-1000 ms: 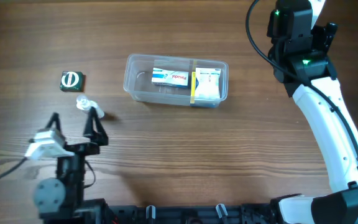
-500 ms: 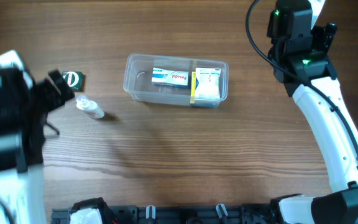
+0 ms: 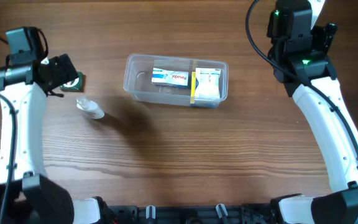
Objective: Pack container
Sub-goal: 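Move the left gripper forward over the green Zam-Buk tin, then lower the left gripper and grasp the green Zam-Buk tin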
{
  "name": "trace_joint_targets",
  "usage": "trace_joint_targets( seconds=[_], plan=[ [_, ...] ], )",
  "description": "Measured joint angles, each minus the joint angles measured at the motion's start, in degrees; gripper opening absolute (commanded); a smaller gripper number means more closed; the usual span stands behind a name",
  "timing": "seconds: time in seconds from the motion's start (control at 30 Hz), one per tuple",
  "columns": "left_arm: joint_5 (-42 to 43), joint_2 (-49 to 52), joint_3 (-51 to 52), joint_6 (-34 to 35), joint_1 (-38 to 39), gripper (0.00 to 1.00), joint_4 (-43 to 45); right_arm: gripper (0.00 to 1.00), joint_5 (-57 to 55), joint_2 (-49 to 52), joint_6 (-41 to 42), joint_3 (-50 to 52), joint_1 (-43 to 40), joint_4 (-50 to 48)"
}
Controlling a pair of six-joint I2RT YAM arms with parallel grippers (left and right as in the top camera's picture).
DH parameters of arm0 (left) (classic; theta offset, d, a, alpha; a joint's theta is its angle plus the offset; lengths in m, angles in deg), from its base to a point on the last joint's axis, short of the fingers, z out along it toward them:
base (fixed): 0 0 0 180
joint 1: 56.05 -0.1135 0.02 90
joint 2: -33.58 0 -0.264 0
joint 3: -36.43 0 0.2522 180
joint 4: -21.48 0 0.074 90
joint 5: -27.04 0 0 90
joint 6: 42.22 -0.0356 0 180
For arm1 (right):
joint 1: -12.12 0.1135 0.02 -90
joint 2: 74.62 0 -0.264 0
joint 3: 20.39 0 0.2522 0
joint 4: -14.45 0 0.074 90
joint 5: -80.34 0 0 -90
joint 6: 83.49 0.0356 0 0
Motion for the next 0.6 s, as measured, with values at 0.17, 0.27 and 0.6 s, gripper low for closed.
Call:
trace_joint_targets(
  seconds=[0.17, 0.27, 0.6],
  plan=[
    [0.7, 2.8, 0.0, -2.2, 0.0, 1.0, 7.0, 1.0, 0.0, 0.0, 0.0, 0.0, 0.0, 0.0],
    [0.7, 3.6, 0.0, -3.1, 0.0, 1.0, 12.0, 1.0, 0.0, 0.0, 0.0, 0.0, 0.0, 0.0],
    [0.9, 7.6, -0.2, -14.0, -0.2, 1.0, 18.4, 1.0, 0.0, 0.0, 0.0, 0.0, 0.0, 0.0]
  ],
)
